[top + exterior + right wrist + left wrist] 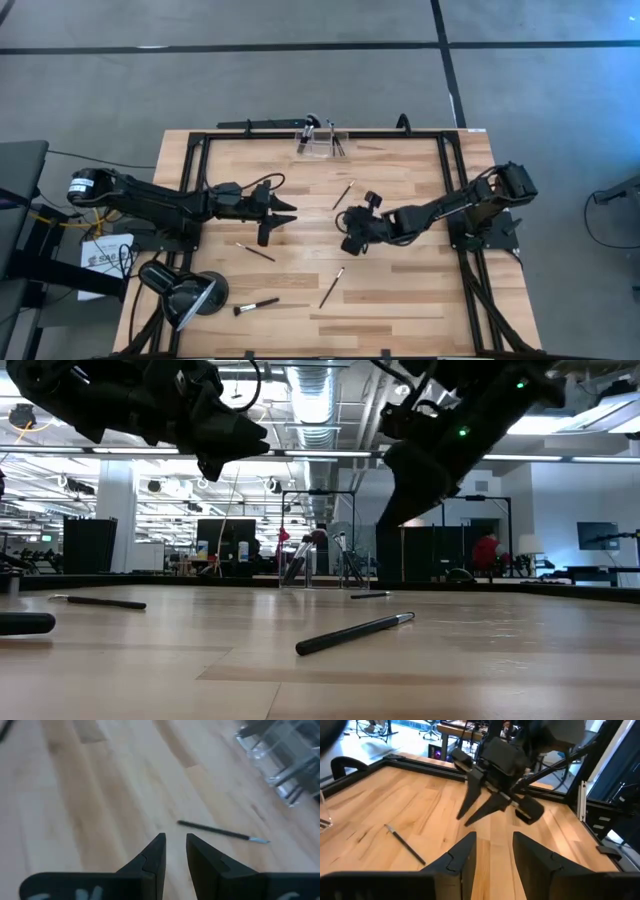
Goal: Sort items
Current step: Put the eyeshadow brush into the right section of the transparent organizer
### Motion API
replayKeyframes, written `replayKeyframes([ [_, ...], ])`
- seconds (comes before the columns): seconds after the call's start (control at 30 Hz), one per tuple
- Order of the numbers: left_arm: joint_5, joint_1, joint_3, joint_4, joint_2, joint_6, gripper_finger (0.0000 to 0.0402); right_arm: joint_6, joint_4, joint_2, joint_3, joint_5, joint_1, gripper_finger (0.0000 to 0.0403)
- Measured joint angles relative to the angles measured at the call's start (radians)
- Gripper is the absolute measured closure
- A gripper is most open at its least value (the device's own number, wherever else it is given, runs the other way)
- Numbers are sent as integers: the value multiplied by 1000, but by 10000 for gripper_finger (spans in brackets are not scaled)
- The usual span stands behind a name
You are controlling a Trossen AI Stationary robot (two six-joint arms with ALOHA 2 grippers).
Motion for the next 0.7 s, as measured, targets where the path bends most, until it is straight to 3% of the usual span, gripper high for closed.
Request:
replayKeyframes([
  [0.2,-29,-71,1,-85,0,-3,282,-1,24,-1,0,-165,-28,335],
  [0.37,-137,-179,2,-243,0,-50,282,-28,92,-1,0,-239,-49,335],
  [0.53,-236,-300,90,-600,0,-95,282,-63,244,-1,0,-266,-72,335],
  [0.7,-211,-364,167,-805,0,-181,282,-124,317,-1,1,-362,-88,335],
])
